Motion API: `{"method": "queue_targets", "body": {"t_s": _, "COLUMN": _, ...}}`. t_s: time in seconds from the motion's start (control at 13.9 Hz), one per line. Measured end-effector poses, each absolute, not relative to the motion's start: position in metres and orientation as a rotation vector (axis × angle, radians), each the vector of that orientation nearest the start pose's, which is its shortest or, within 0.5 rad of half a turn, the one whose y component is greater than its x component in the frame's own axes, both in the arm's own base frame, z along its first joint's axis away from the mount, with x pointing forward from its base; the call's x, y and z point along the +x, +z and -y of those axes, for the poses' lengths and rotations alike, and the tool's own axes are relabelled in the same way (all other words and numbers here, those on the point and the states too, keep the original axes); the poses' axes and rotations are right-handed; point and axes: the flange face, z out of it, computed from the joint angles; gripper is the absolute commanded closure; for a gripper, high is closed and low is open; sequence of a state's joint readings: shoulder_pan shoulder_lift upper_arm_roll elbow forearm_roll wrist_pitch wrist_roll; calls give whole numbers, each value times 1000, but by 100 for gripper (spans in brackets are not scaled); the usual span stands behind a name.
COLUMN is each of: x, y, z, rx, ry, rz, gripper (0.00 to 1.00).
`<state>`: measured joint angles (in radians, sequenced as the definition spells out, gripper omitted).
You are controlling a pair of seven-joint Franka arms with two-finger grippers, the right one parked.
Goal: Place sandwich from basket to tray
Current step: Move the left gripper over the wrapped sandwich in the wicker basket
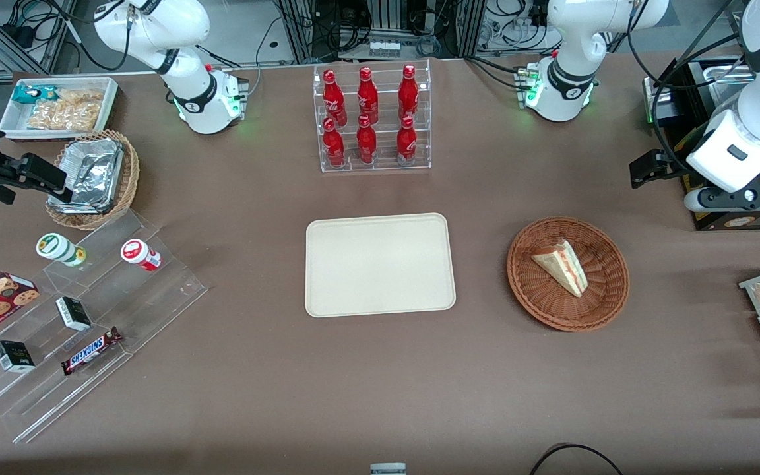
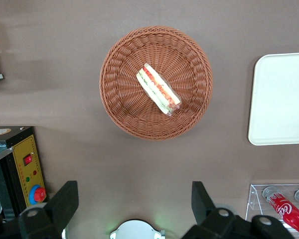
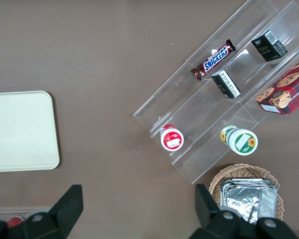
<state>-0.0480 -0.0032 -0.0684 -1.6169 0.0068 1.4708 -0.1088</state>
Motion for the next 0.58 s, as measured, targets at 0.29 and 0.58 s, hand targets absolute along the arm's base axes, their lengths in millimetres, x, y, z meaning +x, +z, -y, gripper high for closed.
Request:
{"method": "queue_targets", "body": {"t_s": 0.29, "x": 540, "y": 590, "z": 62, "rx": -3109, "ry": 238, "rz": -12, "gripper": 0}}
{"method": "queue_targets", "body": {"t_s": 0.58, "x": 556, "y": 531, "z": 64, "rx": -3091, "ry": 371, "rz": -15, "gripper": 0}}
